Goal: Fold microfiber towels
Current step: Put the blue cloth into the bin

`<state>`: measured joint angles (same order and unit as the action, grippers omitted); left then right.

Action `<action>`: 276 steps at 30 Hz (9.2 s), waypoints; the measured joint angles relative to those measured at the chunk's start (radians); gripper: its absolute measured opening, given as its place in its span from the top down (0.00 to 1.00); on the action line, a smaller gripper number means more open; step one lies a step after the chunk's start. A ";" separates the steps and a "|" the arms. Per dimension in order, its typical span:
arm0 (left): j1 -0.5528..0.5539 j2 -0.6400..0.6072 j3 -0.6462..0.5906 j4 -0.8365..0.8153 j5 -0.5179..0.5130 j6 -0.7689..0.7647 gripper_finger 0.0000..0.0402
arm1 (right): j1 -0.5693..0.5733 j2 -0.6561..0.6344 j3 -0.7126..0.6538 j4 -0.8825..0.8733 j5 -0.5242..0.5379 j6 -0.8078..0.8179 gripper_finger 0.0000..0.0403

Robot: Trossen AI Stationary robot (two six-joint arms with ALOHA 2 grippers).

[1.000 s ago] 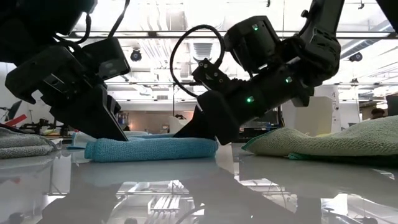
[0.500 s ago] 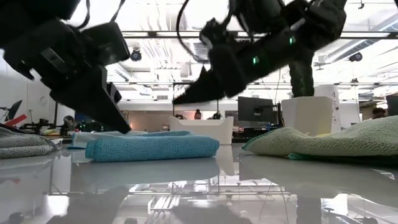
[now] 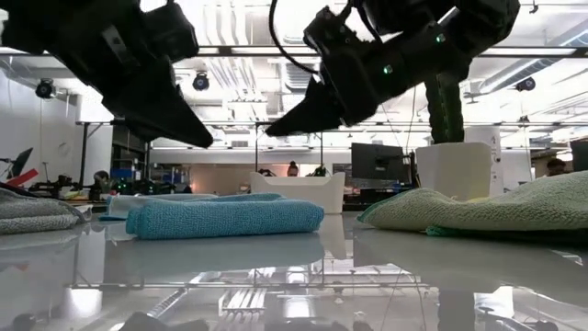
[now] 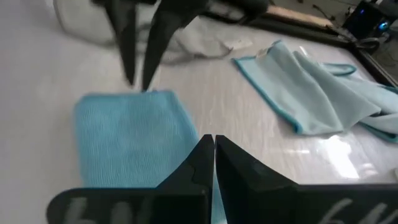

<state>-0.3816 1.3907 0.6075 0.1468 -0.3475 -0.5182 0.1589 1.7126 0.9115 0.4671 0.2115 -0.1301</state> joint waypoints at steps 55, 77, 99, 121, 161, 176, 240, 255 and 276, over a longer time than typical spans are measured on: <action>0.298 0.218 0.325 -0.579 0.393 0.028 0.24 | -0.011 -0.382 -0.370 0.159 -0.001 -0.080 0.98; 0.290 0.331 0.333 -0.431 0.429 0.027 0.43 | -0.011 -0.381 -0.370 0.152 -0.001 -0.080 0.98; 0.236 0.299 0.332 -0.429 0.471 0.001 0.98 | -0.011 -0.381 -0.360 0.167 -0.001 -0.096 0.98; 0.256 0.110 0.502 -0.628 0.414 0.119 0.98 | -0.008 -0.634 -0.359 -0.118 -0.001 -0.053 0.98; 1.078 0.838 1.645 -1.228 0.665 1.263 1.00 | -0.029 -0.651 -0.360 -0.202 0.001 -0.054 0.98; 1.085 0.929 1.594 -1.210 0.655 1.260 1.00 | -0.085 -0.651 -0.359 -0.197 0.003 -0.054 0.98; 1.008 0.915 1.423 -0.881 0.405 1.235 0.89 | -0.101 -0.651 -0.356 -0.172 0.002 -0.072 0.98; 0.983 0.880 1.356 -0.774 0.394 1.205 0.89 | -0.101 -0.651 -0.356 -0.172 0.002 -0.071 0.98; 0.953 0.847 1.283 -0.685 0.329 1.145 0.89 | -0.101 -0.651 -0.356 -0.173 0.002 -0.072 0.98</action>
<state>0.5716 2.2379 1.8900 -0.5377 -0.0185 0.6266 0.0584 1.0618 0.5556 0.2939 0.2138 -0.2020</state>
